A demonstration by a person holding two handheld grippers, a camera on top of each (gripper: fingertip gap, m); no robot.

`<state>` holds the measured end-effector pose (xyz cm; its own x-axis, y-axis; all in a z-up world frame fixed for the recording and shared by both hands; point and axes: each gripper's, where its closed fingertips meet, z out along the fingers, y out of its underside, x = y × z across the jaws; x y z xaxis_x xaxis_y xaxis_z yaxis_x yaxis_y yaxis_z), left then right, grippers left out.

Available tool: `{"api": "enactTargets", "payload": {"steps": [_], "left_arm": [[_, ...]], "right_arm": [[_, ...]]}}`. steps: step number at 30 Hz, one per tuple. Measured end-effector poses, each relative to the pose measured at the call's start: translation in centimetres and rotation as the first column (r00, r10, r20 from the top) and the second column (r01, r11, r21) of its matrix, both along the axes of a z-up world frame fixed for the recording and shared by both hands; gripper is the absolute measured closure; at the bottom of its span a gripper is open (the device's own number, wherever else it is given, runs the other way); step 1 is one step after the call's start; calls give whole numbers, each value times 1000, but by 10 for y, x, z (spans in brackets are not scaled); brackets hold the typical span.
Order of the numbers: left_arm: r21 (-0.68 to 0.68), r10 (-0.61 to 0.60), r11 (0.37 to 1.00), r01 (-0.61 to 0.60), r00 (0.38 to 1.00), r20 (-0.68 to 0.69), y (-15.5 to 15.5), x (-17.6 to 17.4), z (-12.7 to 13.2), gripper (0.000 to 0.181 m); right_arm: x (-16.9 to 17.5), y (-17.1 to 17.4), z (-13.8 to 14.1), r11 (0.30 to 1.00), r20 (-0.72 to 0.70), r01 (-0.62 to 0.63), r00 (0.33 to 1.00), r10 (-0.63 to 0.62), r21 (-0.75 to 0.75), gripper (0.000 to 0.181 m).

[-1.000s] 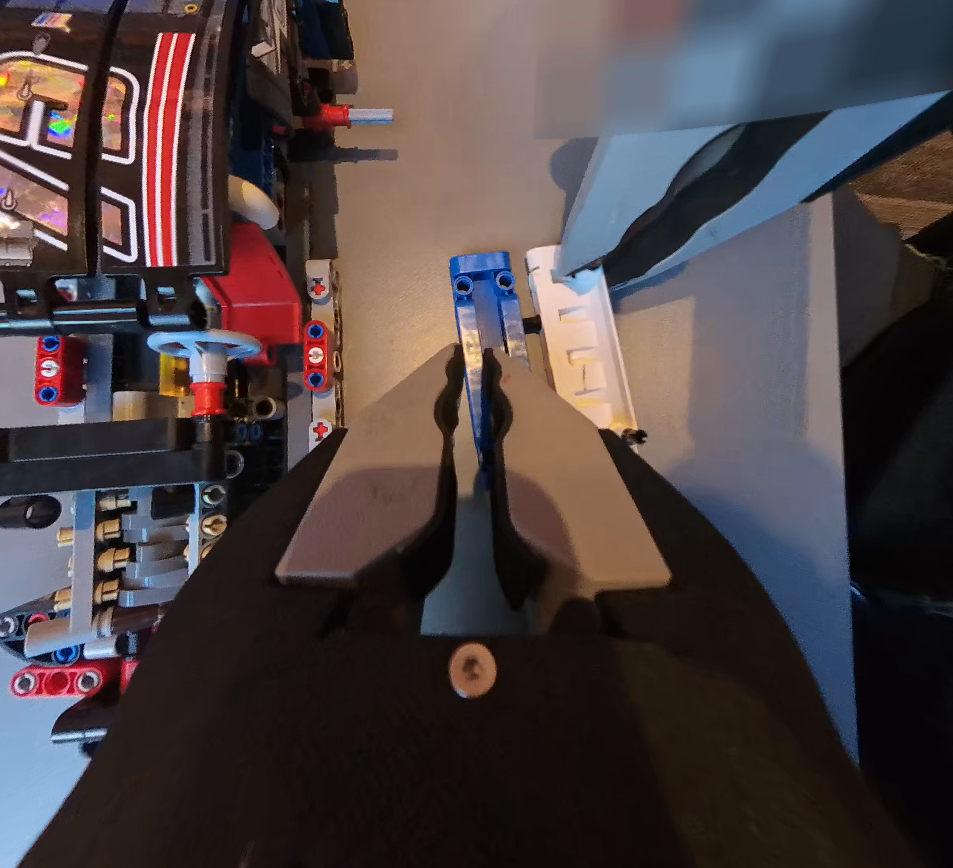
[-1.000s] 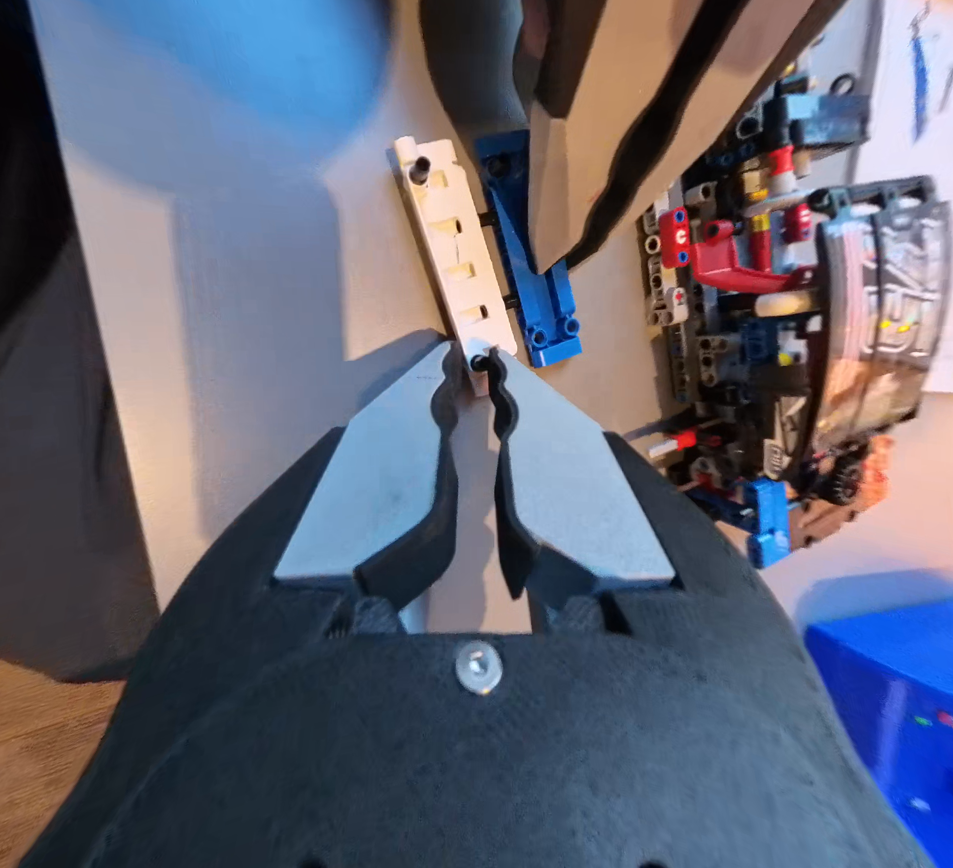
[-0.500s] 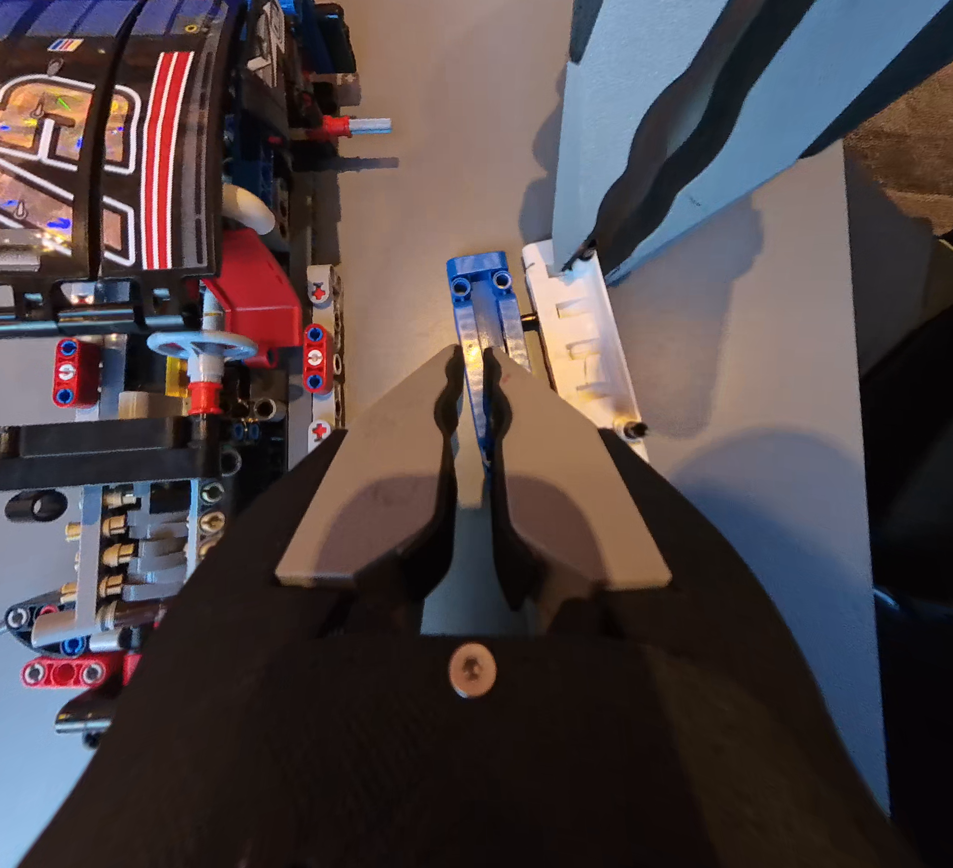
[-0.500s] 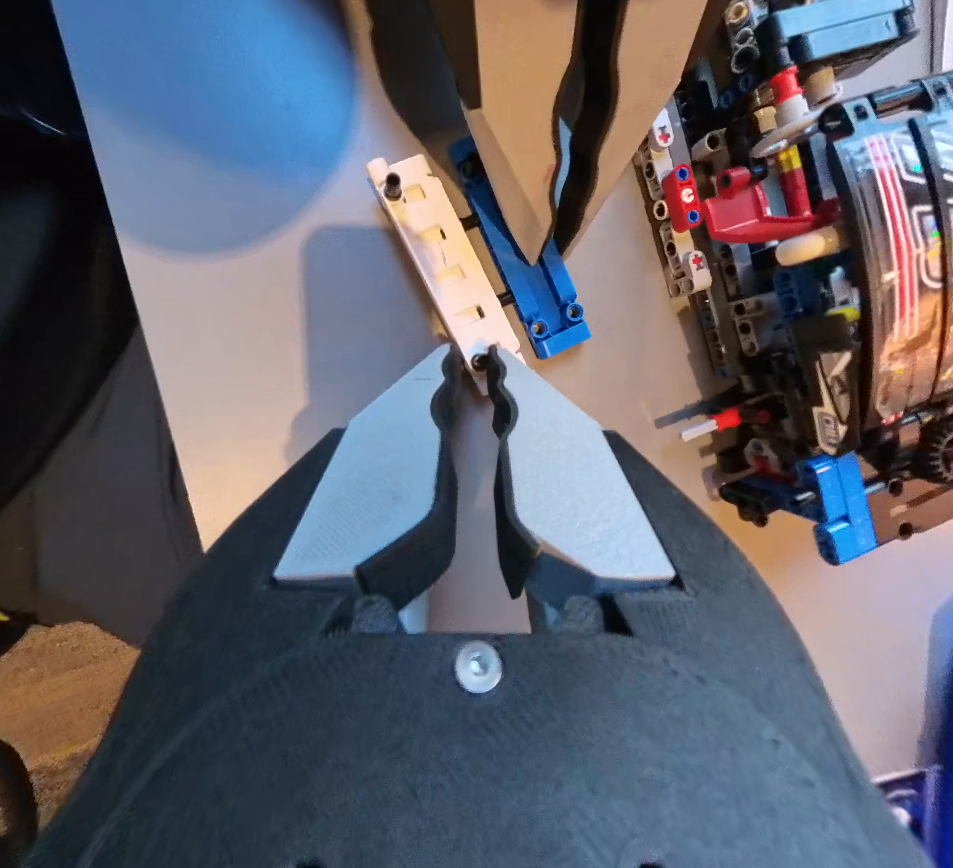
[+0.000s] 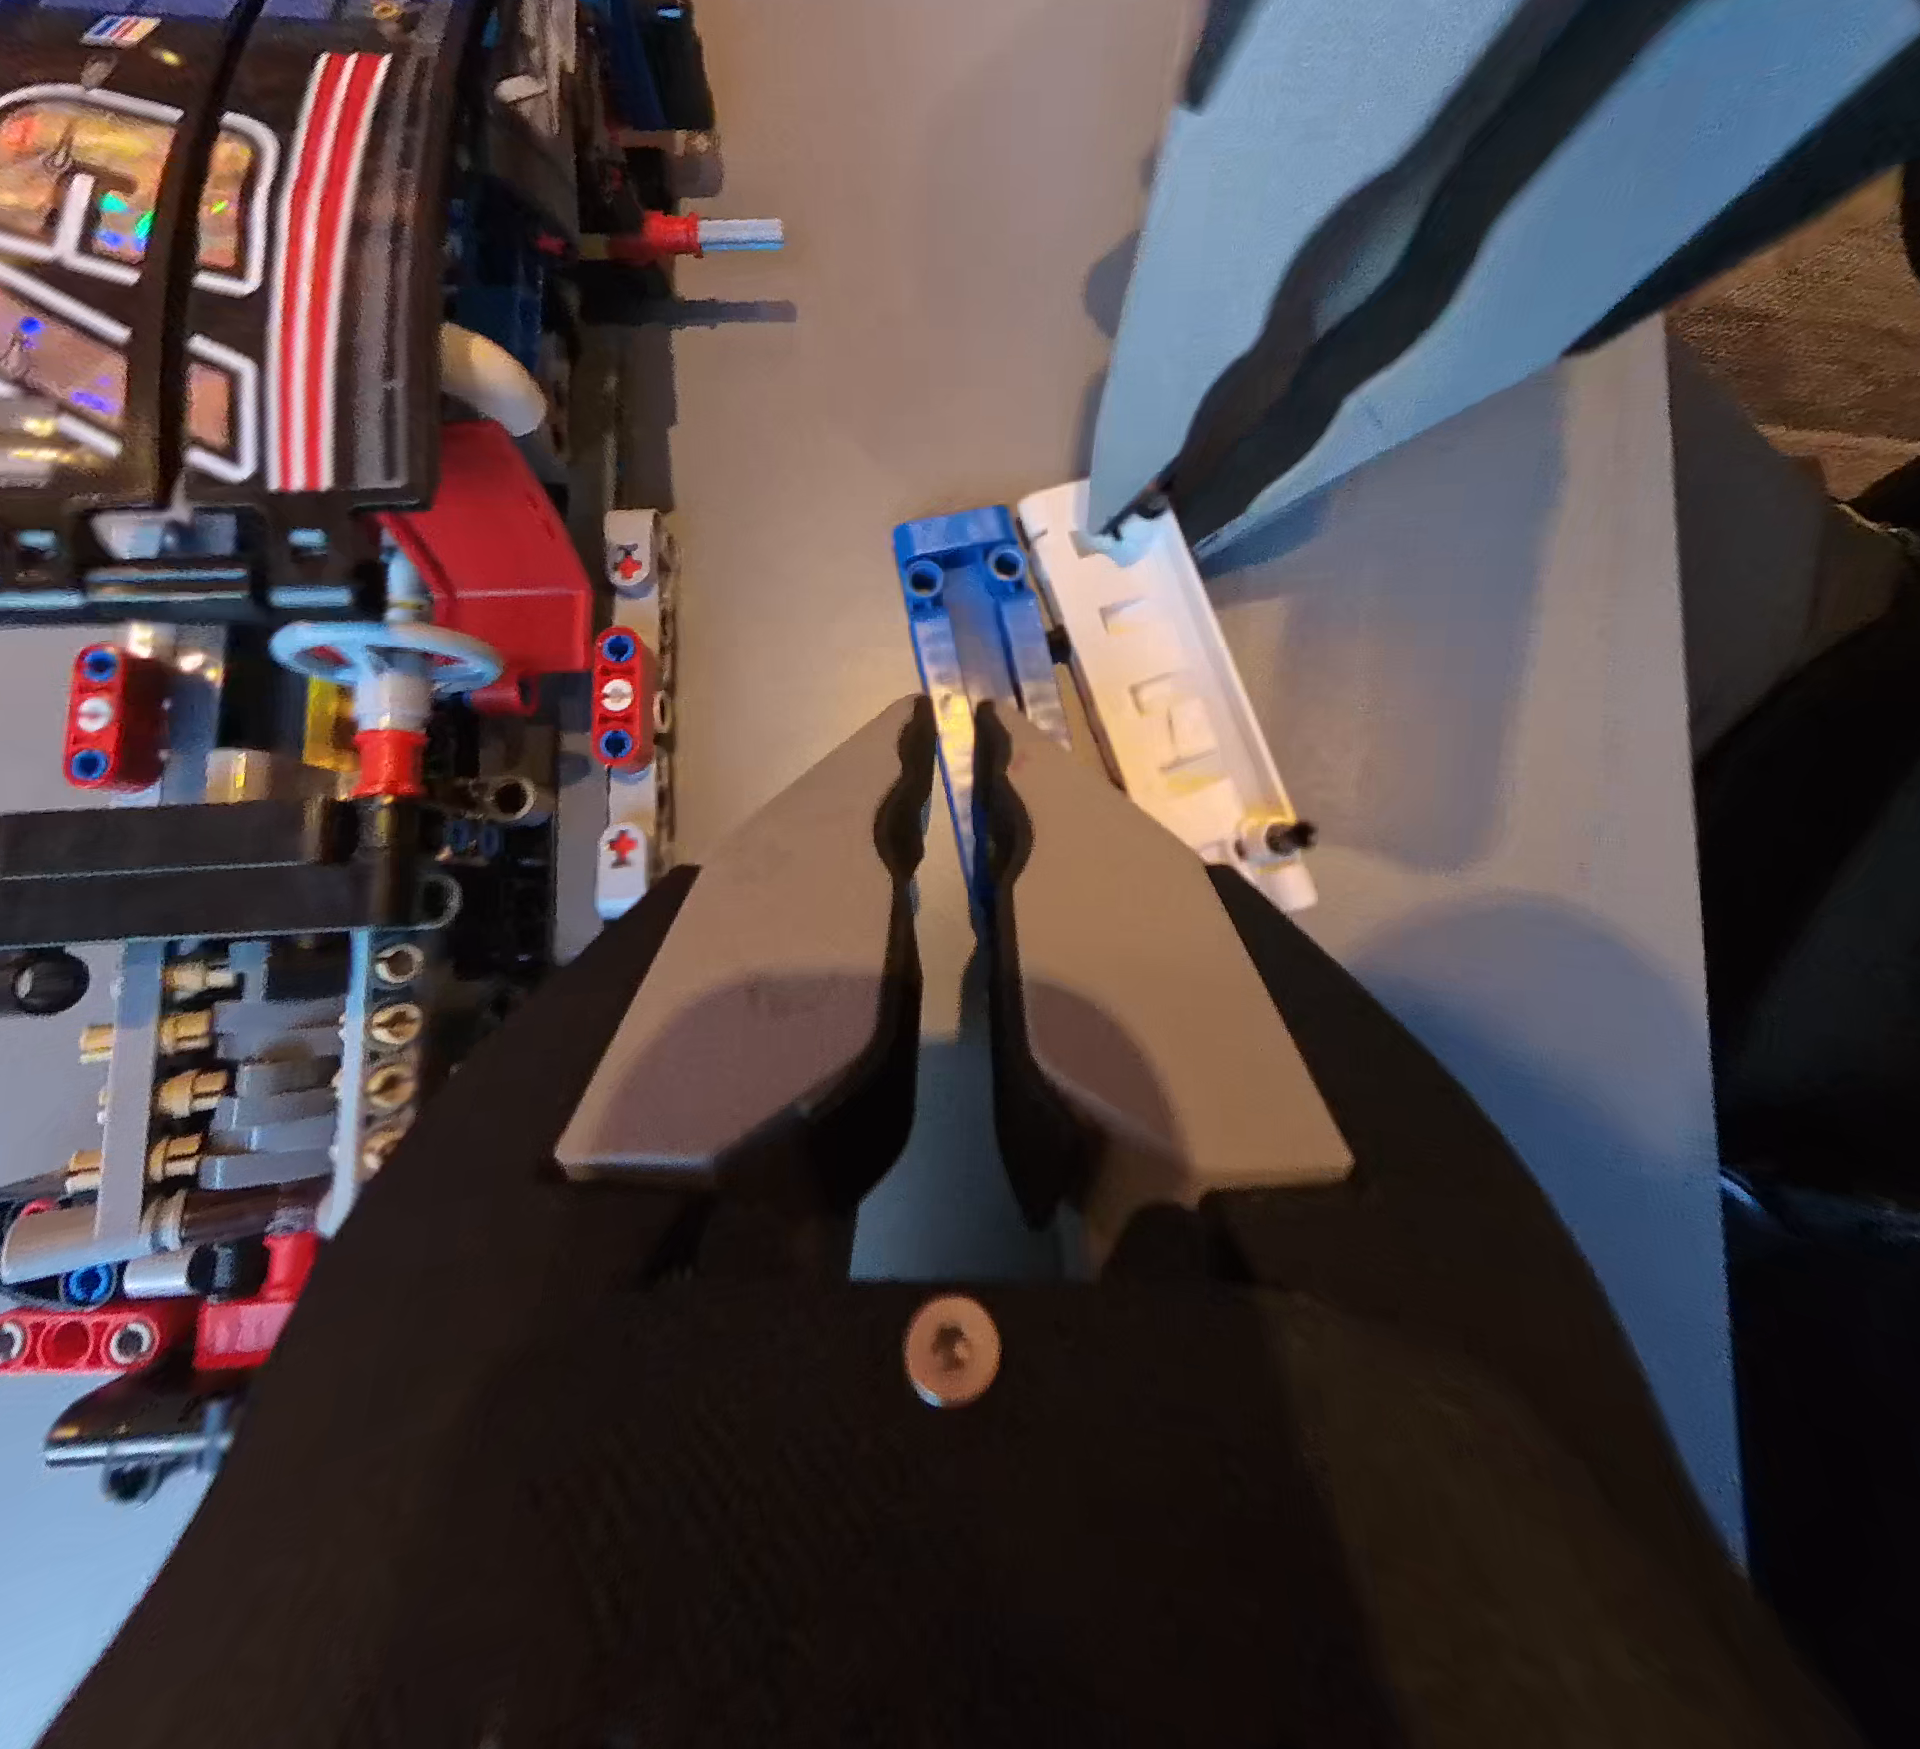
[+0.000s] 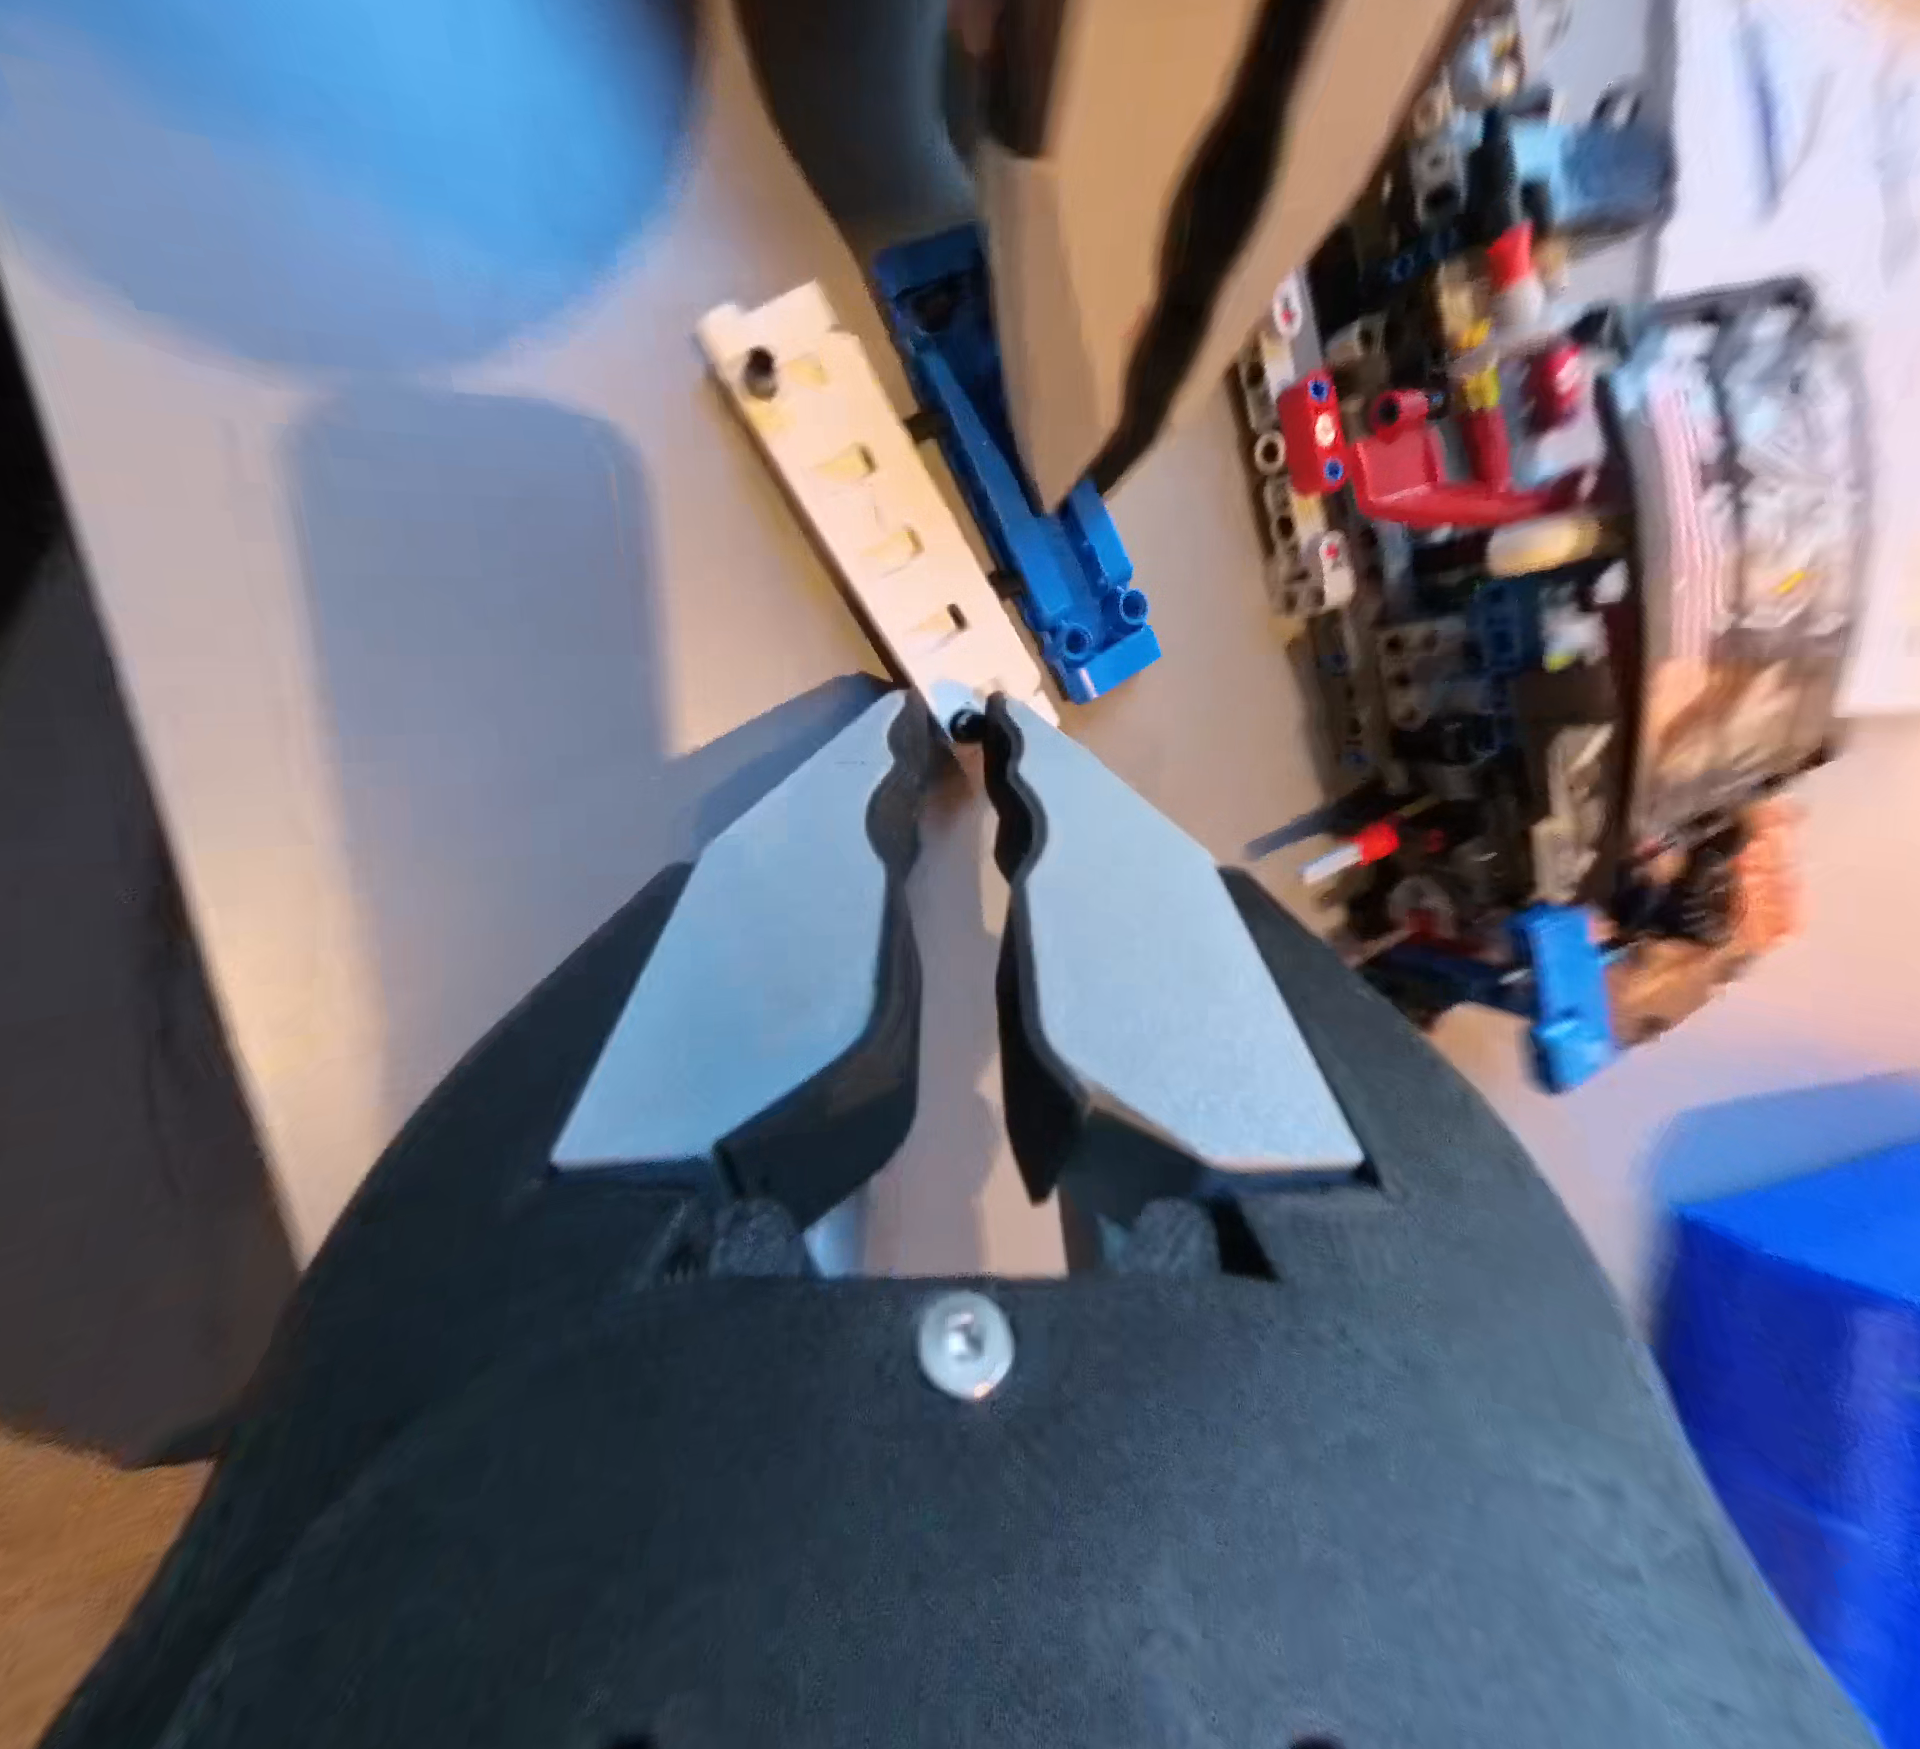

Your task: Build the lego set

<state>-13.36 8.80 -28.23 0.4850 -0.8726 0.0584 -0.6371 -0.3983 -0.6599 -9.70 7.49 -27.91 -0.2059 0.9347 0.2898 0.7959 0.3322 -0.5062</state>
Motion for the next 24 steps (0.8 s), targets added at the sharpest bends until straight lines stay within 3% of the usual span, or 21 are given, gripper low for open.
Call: {"api": "enactTargets", "payload": {"steps": [2,6,11,15,19,24], "left_arm": [[35,-9,999,10,1000,-30,-4,3,0,175],[23,8,1000,-8,1000,-7,-5,4,0,176],[13,95,995,-96,995,22,-3,-2,0,176],[21,93,995,-94,995,30,-2,-1,0,176],[17,110,994,-111,993,45,-2,0,0,176],[-43,129,991,-126,988,90,0,2,1,177]], "right_arm": [[2,-6,3,971,21,57,998,-54,-233,172],[3,-8,1,999,98,-29,995,32,-38,173],[-1,-4,1,996,87,82,993,-78,-40,172],[-3,-6,1,993,0,103,995,-103,-60,172],[-1,-15,6,992,-74,76,994,-84,-101,151],[-18,-19,13,998,-135,-46,989,53,51,140]]}}
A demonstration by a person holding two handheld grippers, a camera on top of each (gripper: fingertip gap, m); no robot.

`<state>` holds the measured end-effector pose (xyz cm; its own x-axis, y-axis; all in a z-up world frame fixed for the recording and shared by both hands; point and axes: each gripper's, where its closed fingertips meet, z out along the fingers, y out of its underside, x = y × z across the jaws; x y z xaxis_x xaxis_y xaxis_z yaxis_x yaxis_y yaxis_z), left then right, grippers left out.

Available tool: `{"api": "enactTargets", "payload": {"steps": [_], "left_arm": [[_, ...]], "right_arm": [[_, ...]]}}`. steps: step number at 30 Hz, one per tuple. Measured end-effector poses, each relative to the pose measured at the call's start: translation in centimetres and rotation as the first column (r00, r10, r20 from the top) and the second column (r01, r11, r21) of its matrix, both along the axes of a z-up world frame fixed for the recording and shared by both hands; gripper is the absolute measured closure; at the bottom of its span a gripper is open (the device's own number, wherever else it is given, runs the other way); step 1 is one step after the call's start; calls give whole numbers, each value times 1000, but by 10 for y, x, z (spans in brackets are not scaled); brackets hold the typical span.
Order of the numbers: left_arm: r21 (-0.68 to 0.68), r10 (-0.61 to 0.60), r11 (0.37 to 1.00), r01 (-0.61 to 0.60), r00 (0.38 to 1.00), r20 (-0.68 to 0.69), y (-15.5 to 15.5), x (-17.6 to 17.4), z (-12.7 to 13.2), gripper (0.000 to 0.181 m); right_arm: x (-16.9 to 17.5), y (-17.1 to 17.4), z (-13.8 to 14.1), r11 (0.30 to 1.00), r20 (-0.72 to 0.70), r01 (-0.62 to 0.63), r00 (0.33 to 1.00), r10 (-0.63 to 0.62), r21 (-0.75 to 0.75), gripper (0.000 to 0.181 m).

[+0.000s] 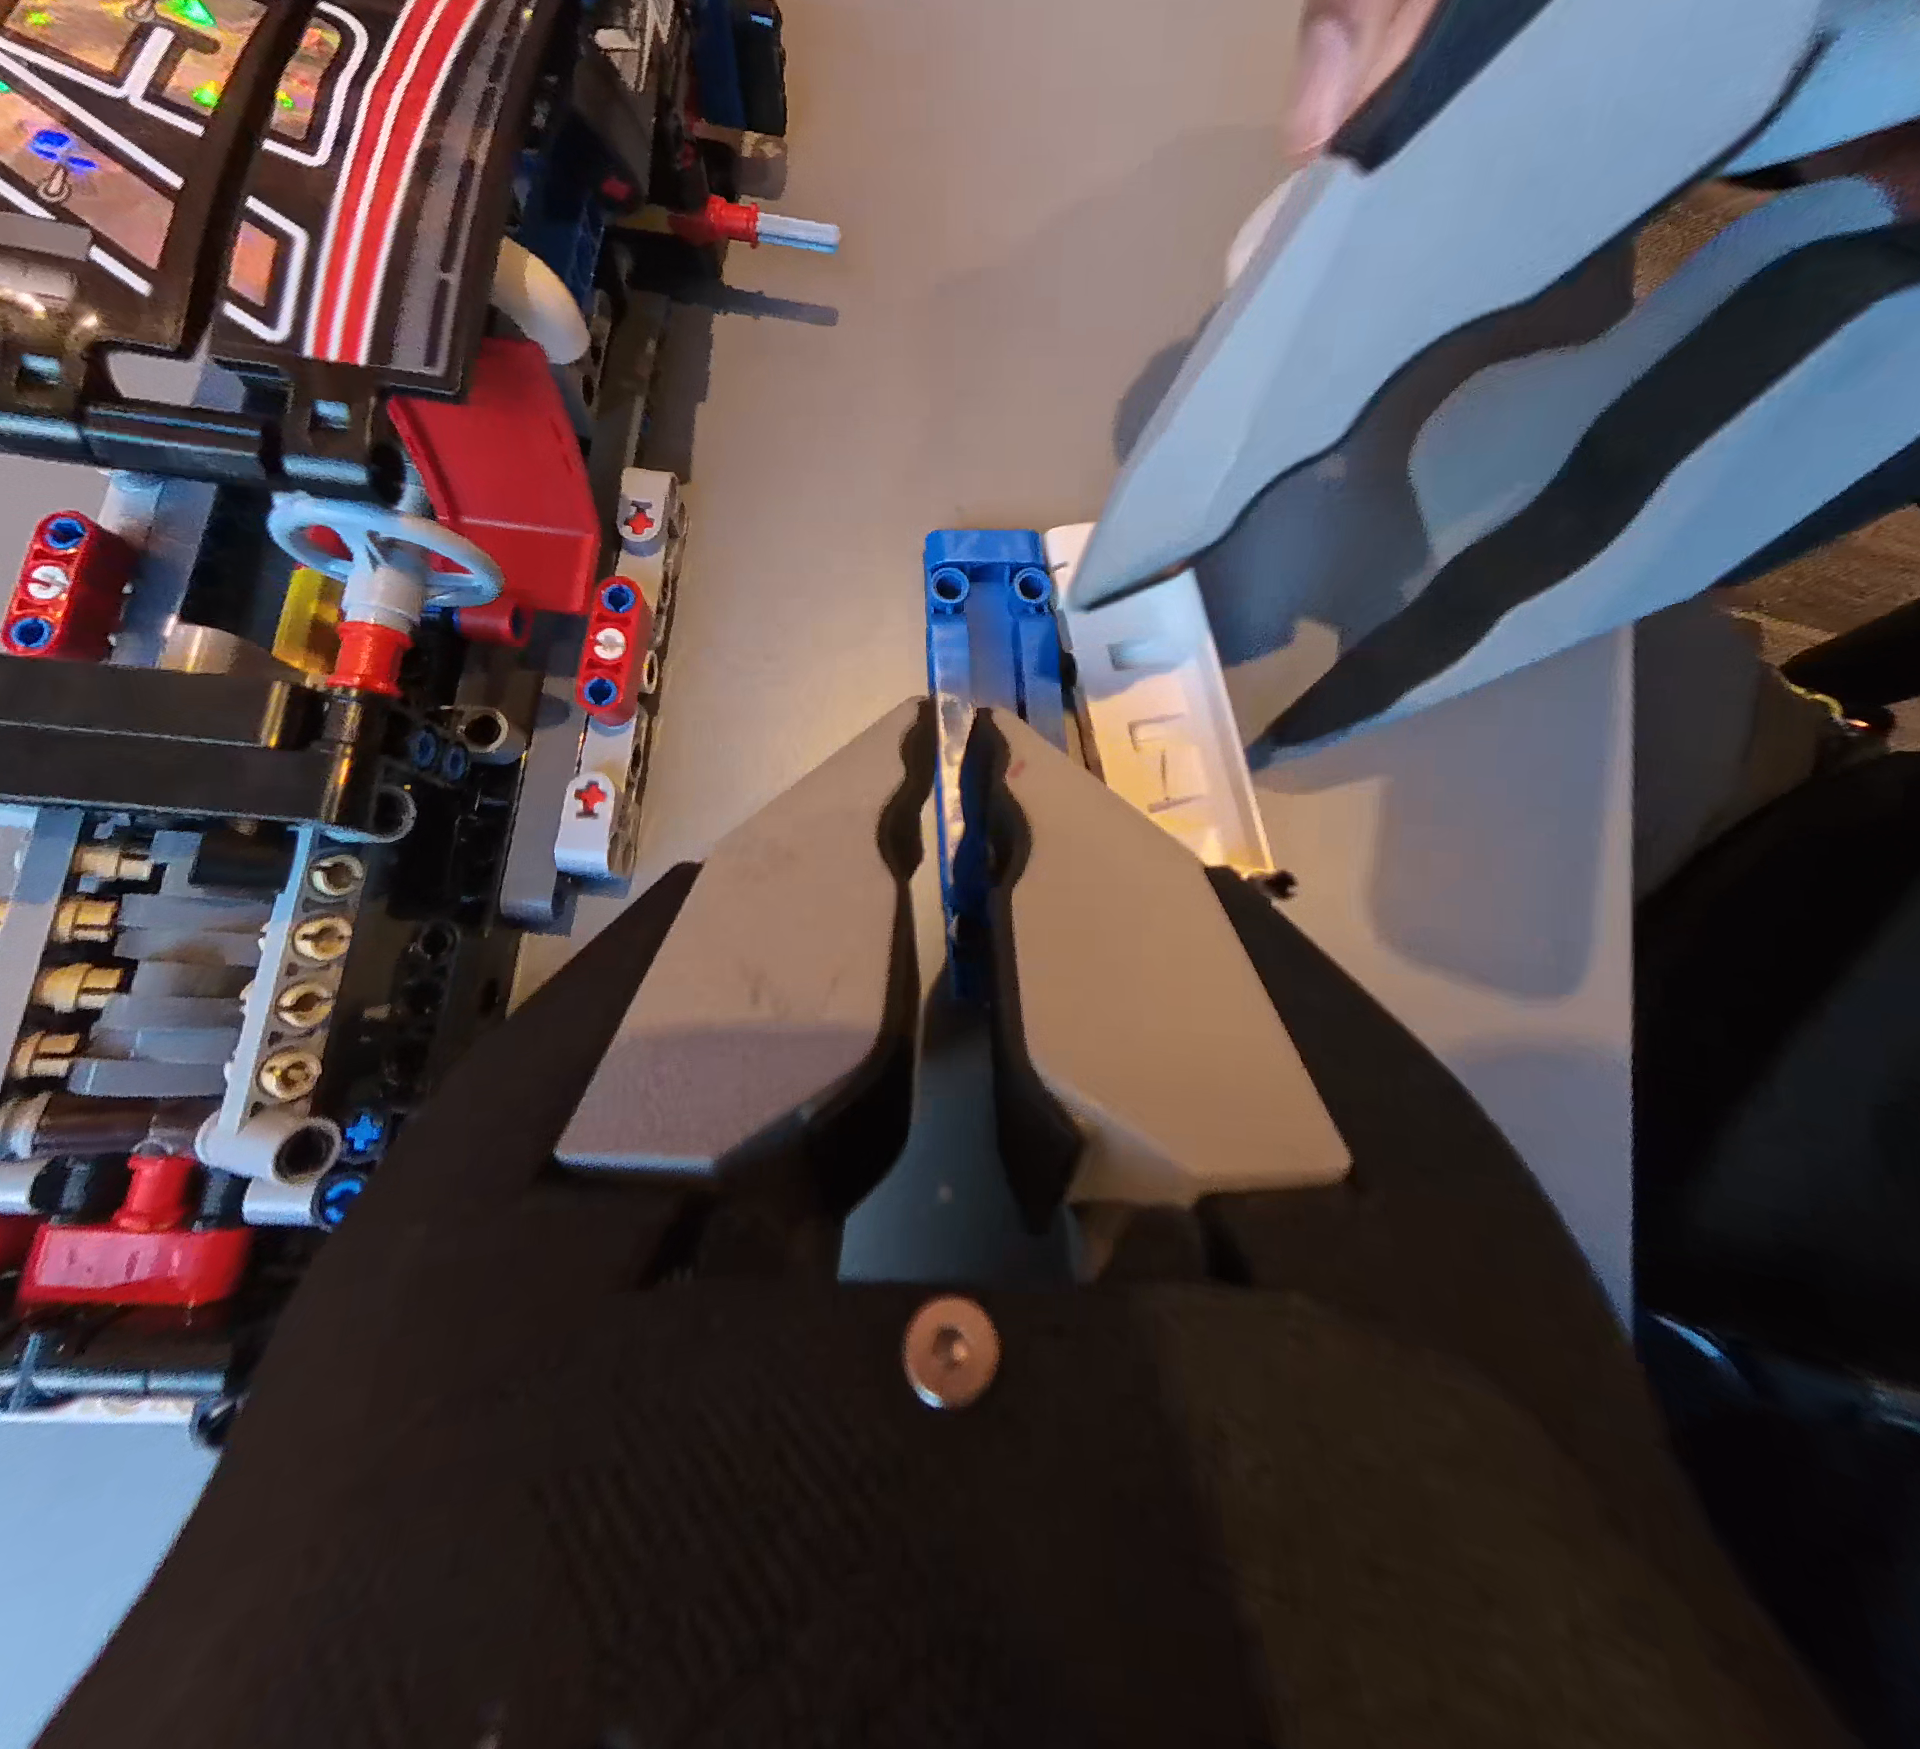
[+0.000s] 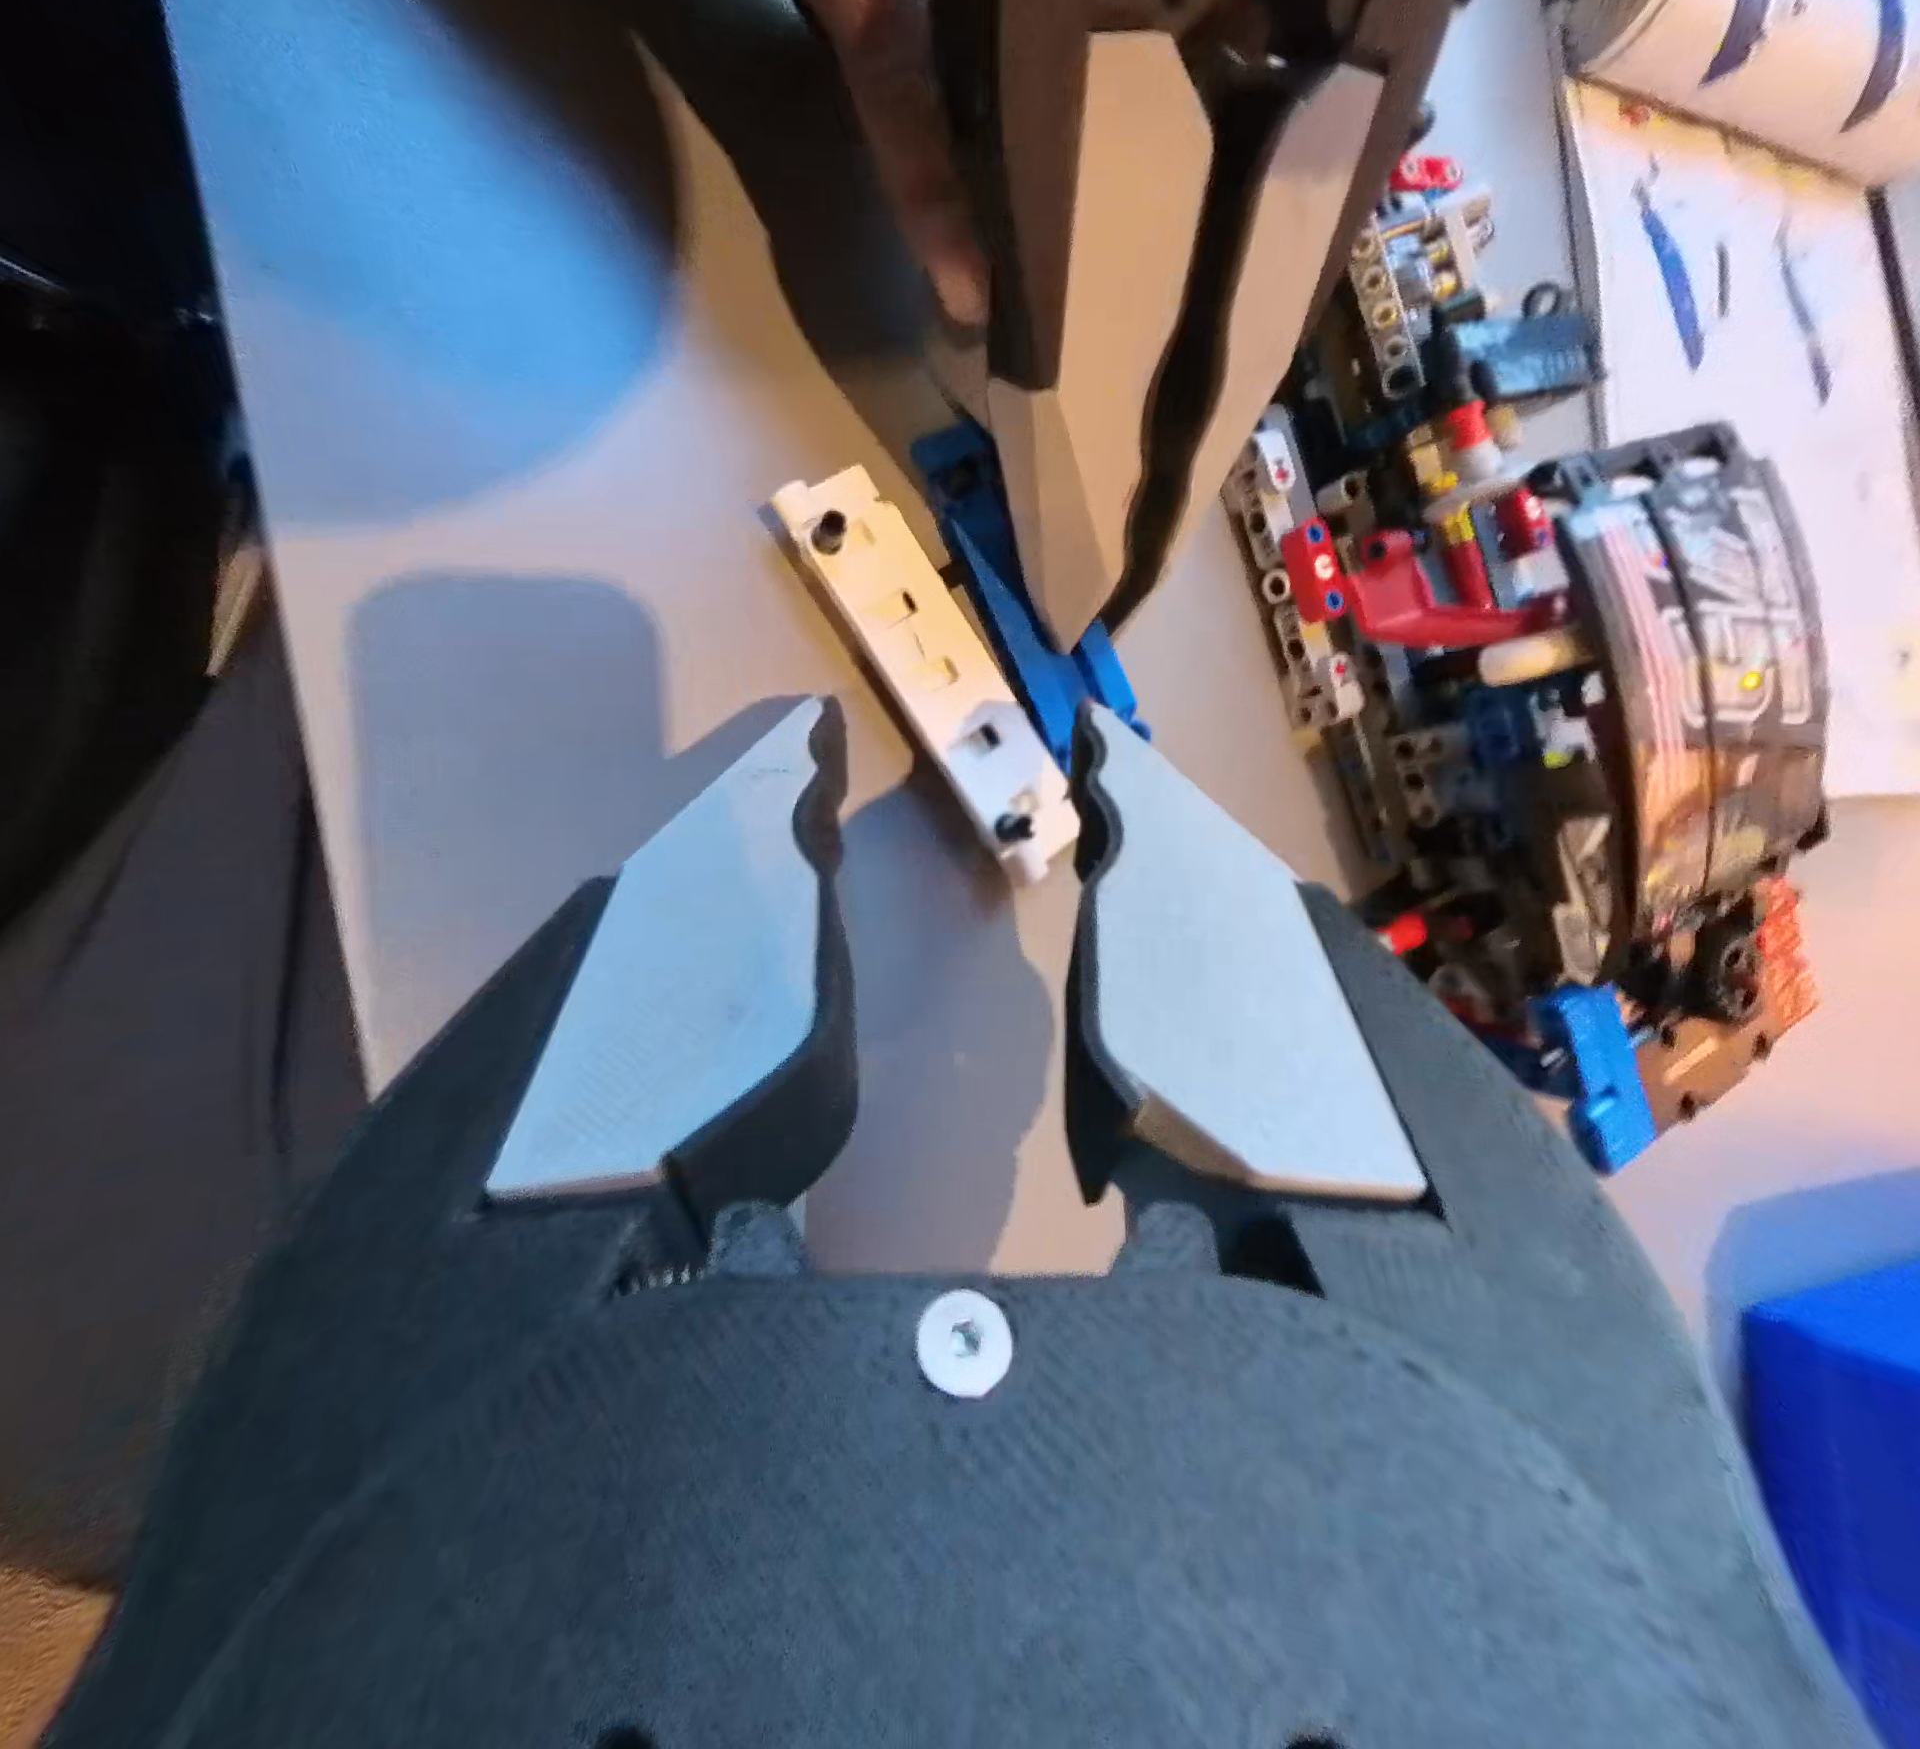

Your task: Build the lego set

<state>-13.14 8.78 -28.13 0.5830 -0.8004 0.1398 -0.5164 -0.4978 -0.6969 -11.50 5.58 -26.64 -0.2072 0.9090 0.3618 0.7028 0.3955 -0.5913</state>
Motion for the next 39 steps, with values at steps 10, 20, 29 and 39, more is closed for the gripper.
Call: {"api": "enactTargets", "payload": {"steps": [10,20,29,39], "left_arm": [[-94,15,996,4,980,197,-7,4,19,159],[50,-88,995,89,996,-14,-61,-20,4,125],[164,-73,983,86,994,-85,-52,-15,1,122],[243,-152,954,176,982,-114,-57,-4,5,123]], "right_arm": [[-10,-4,-13,959,65,-192,976,209,-207,130],[-12,-7,-12,960,51,-218,972,230,-178,143],[-16,-15,-14,938,75,-241,961,266,-249,143],[-18,-14,-14,937,36,-223,970,241,-270,143]]}}
